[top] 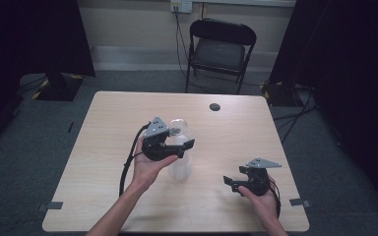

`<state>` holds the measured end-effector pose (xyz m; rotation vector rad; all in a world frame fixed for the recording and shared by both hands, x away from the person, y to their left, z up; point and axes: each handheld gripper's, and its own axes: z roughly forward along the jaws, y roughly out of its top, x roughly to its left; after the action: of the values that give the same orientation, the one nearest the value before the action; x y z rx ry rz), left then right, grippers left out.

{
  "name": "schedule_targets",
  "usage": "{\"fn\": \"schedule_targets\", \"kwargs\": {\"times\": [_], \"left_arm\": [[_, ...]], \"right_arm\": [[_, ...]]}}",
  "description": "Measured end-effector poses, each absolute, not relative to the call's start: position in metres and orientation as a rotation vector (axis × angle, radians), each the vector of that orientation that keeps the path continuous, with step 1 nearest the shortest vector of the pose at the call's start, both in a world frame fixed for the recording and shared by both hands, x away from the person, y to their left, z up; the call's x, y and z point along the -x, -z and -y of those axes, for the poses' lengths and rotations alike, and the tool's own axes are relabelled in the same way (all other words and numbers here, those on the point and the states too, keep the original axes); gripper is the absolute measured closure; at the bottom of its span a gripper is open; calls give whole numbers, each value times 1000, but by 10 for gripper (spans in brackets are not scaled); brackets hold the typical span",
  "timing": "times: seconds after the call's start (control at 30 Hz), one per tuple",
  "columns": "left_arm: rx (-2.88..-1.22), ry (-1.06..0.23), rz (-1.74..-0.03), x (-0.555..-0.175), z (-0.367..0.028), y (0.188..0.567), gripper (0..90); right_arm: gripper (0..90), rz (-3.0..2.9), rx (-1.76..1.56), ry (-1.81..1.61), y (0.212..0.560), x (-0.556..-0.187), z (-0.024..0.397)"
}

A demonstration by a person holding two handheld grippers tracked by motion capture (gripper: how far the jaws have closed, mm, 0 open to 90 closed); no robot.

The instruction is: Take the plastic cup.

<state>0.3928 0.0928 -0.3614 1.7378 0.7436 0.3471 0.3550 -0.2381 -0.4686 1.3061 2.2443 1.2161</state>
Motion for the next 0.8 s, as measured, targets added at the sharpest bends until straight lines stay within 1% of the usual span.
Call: {"fn": "schedule_targets", "kwargs": {"times": [0.53,0.57,0.7,0.8], "left_arm": [[-1686,-357,-719,-387,-97,340,318],[-1673,-384,-732,-386,-98,339,319],[-1665,-399,-732,-385,-107,332,318],[-1645,-384,-742,-384,-113,329,319]], "right_arm": [[191,-2241,-1302,-1221,468,-355,239],[190,-2243,-1301,-1219,468,-355,238],[190,-2243,-1302,-1221,468,-355,239],[191,-2244,-1307,-1219,469,-355,238]]}}
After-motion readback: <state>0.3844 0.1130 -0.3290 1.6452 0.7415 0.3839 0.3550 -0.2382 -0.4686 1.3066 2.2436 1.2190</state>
